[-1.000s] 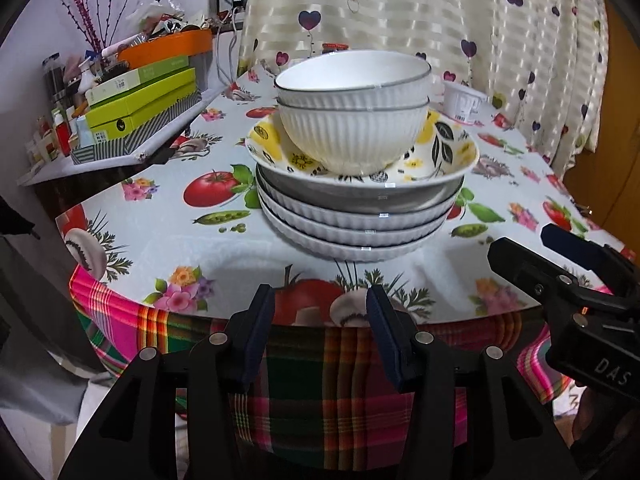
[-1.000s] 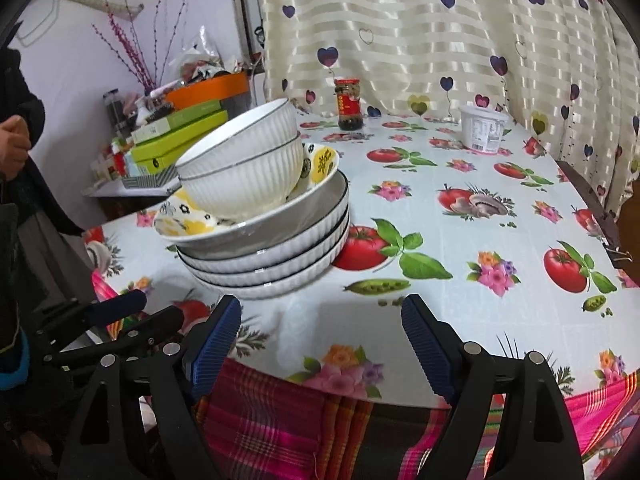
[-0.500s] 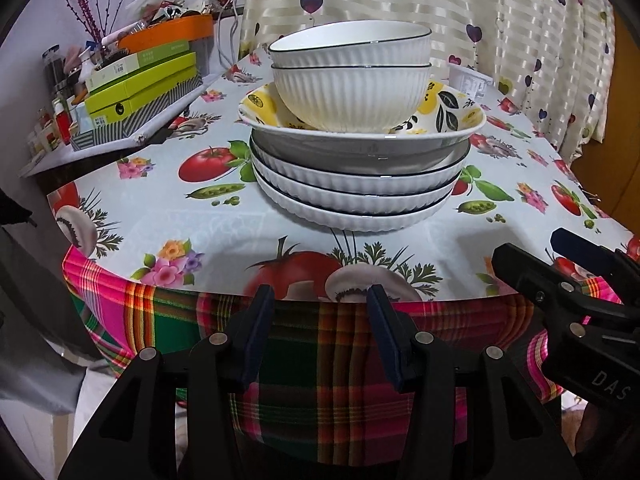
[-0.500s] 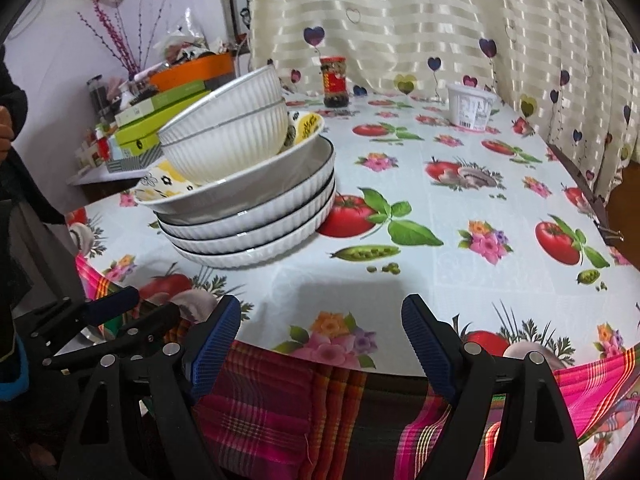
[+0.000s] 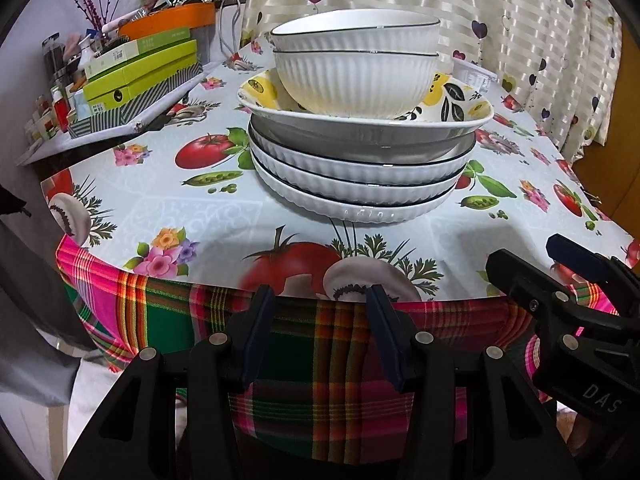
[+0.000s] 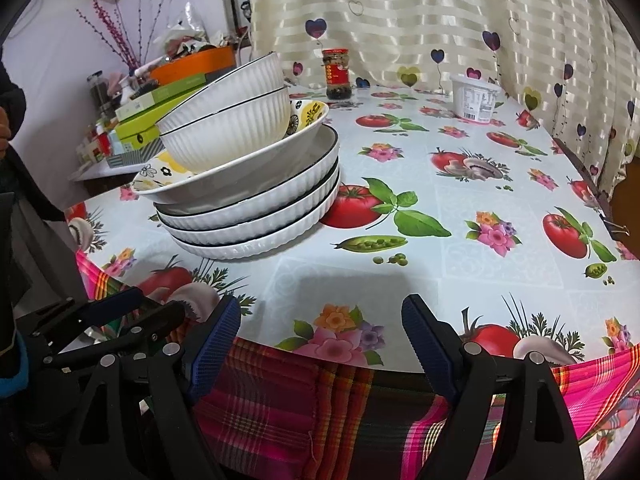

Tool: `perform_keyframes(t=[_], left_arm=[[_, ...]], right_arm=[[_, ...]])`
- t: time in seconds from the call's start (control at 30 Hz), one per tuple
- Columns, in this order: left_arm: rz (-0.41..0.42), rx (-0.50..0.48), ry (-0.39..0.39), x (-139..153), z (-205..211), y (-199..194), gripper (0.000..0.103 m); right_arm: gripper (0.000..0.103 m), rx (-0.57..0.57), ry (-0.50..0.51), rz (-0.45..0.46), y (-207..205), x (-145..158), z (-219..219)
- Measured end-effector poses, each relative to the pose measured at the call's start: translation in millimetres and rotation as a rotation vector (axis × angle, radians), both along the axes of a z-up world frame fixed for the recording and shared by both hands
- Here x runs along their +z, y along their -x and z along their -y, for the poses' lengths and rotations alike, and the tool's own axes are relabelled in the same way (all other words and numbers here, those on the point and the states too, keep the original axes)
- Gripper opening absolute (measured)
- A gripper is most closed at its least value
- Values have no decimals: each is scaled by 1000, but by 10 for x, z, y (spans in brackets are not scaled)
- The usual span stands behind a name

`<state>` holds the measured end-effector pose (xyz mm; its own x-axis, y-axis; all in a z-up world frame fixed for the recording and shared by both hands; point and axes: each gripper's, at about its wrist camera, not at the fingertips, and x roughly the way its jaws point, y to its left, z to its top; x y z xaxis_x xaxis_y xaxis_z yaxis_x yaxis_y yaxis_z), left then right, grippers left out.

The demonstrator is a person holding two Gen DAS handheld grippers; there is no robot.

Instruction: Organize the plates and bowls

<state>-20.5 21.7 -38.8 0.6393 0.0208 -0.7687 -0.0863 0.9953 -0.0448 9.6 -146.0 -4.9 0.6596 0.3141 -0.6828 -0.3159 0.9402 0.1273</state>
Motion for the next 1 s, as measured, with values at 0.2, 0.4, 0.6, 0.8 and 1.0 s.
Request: perform_keyframes(t=[0.2, 0.4, 0.6, 0.8, 1.0], left_arm=[[-2, 3, 13, -1, -18, -1, 49], [-3, 0, 24, -10, -34, -1, 49], [4, 0, 33, 2, -43, 8, 49], [4, 7, -7, 8, -9, 2, 49], [2, 4, -8, 4, -3, 2, 49]], right_arm=[[84, -2, -2, 3, -9, -5, 7], [84, -2, -2, 2, -10, -4, 11], [84, -2, 0, 3, -8, -1, 3], [84, -2, 1, 5, -7, -2, 3], [84, -5, 0, 7, -4, -3, 11]])
